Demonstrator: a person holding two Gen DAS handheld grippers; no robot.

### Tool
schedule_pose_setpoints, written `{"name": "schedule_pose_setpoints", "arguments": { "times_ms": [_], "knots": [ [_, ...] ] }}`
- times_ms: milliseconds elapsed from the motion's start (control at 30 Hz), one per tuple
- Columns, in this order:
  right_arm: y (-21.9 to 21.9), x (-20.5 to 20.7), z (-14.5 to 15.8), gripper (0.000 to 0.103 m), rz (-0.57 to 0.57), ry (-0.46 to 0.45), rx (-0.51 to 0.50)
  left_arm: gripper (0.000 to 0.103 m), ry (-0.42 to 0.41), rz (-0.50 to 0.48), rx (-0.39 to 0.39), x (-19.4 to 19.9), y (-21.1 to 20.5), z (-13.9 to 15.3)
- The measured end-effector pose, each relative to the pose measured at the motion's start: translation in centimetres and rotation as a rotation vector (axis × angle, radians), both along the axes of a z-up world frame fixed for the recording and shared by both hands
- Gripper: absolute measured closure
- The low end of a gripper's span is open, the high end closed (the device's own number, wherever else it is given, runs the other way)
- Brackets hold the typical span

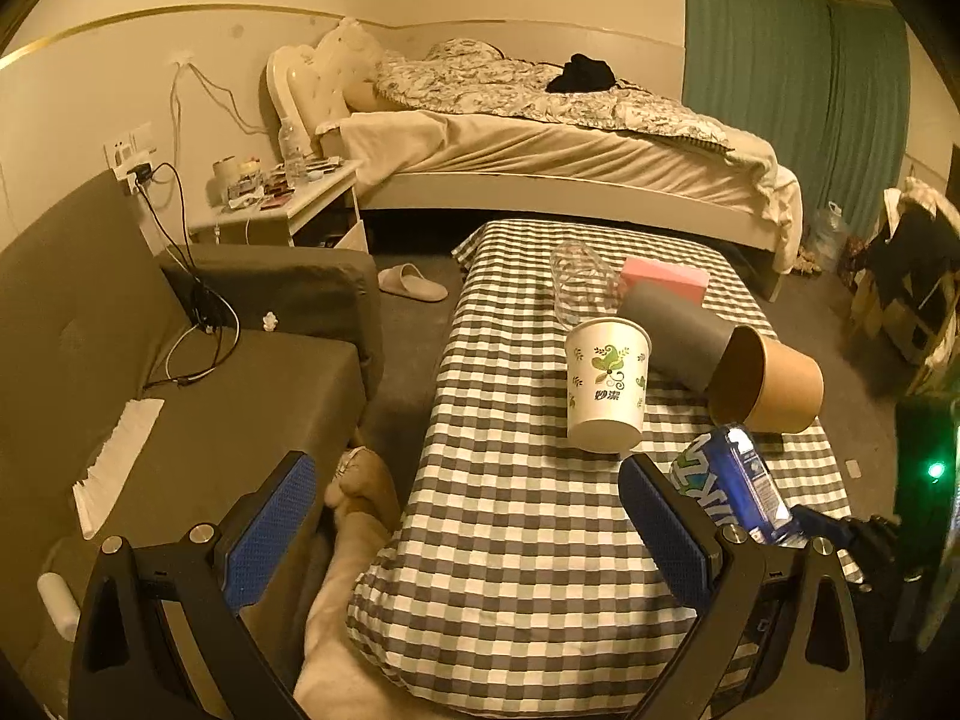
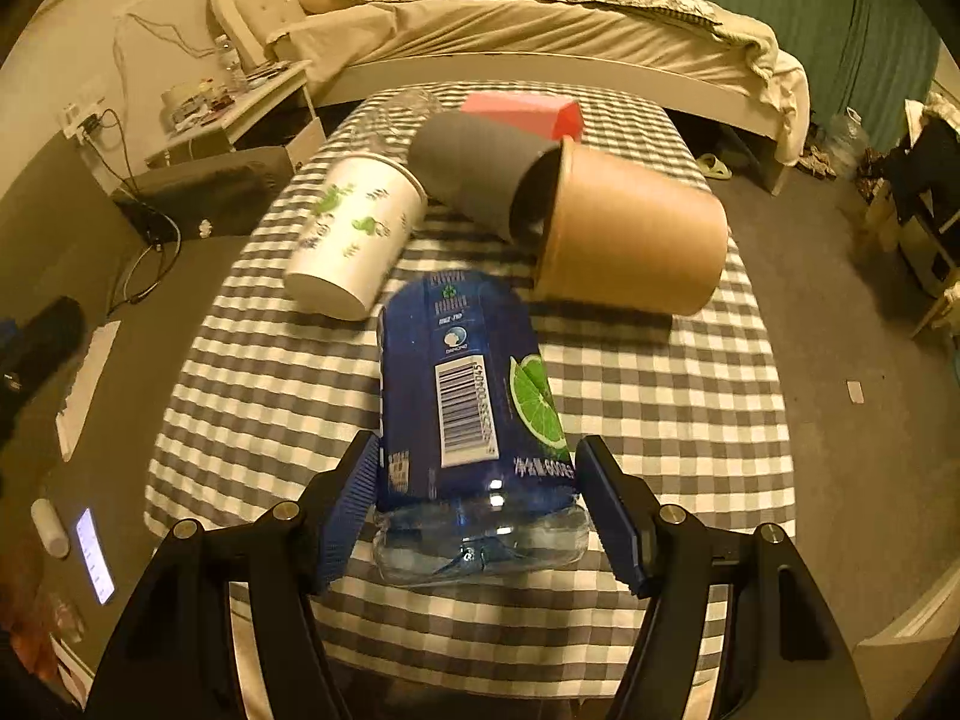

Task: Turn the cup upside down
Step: 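Lift the bottle with the right tool and carry it toward the left tool, then grasp the bottle with the left tool while the right tool releases it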

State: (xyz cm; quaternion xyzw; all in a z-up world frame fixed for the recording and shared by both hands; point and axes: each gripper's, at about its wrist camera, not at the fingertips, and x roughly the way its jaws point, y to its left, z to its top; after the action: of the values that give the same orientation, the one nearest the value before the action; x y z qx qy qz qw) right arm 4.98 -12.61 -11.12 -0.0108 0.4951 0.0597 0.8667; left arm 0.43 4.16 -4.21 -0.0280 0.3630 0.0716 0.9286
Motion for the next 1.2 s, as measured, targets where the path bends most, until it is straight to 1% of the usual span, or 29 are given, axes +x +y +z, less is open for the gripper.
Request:
{"name": "schedule_pose_setpoints", "arguments": {
  "times_ms": [167, 300, 333, 367, 400, 433, 500, 600, 633, 733, 800, 867, 1000, 1100, 1200],
  "knots": [
    [0.1, 0.0, -0.1, 0.036, 0.011, -0.021, -0.001, 0.000, 0.002, 0.000, 0.002, -0.2, 0.0, -0.2],
    [-0.4, -0.1, -0.2, 0.034, 0.013, -0.021, 0.033, 0.000, 0.006, -0.006, 0.005, -0.2, -0.3, -0.1],
    [-0.6, -0.1, -0.1, 0.033, 0.009, -0.017, 0.046, 0.000, 0.005, -0.009, 0.004, -0.2, -0.3, -0.1],
    [-0.9, -0.2, 0.0, 0.027, 0.002, -0.017, 0.050, 0.000, 0.004, -0.013, 0.003, -0.2, -0.5, 0.0],
    [-1.0, -0.3, 0.4, 0.024, -0.003, -0.025, 0.052, 0.000, 0.005, -0.015, 0.001, -0.2, -0.7, 0.1],
    [-1.3, -0.6, 0.9, 0.020, -0.004, -0.043, 0.058, 0.000, 0.006, -0.017, -0.001, -0.2, -1.0, 0.3],
    [-1.9, -1.1, 2.3, 0.020, -0.003, -0.085, 0.053, 0.000, 0.000, -0.018, -0.002, -0.3, -1.3, 0.6],
    [-3.6, -2.2, 5.0, 0.018, -0.019, -0.174, 0.038, 0.000, -0.004, -0.024, -0.010, -0.5, -2.1, 0.8],
    [-4.0, -2.5, 5.7, 0.016, -0.026, -0.194, 0.035, 0.000, -0.003, -0.031, -0.019, -0.5, -2.5, 0.9],
    [-6.2, -3.4, 7.4, 0.016, -0.072, -0.262, 0.002, 0.000, 0.009, -0.062, -0.052, -0.9, -4.2, 0.6],
    [-7.6, -3.7, 7.7, 0.016, -0.104, -0.286, -0.010, 0.000, 0.026, -0.087, -0.080, -1.0, -5.4, 0.1],
    [-9.4, -4.0, 7.7, 0.016, -0.144, -0.294, -0.007, 0.000, 0.054, -0.117, -0.103, -1.1, -6.9, -0.8],
    [-12.4, -4.6, 6.6, 0.016, -0.208, -0.274, 0.013, 0.000, 0.105, -0.172, -0.137, -1.1, -9.9, -2.3],
    [-13.9, -4.7, 5.4, 0.016, -0.235, -0.249, 0.031, 0.000, 0.136, -0.212, -0.126, -0.8, -12.2, -3.2],
    [-15.0, -4.7, 4.7, 0.016, -0.255, -0.235, 0.043, 0.000, 0.164, -0.219, -0.130, -0.3, -13.5, -4.2]
  ]
}}
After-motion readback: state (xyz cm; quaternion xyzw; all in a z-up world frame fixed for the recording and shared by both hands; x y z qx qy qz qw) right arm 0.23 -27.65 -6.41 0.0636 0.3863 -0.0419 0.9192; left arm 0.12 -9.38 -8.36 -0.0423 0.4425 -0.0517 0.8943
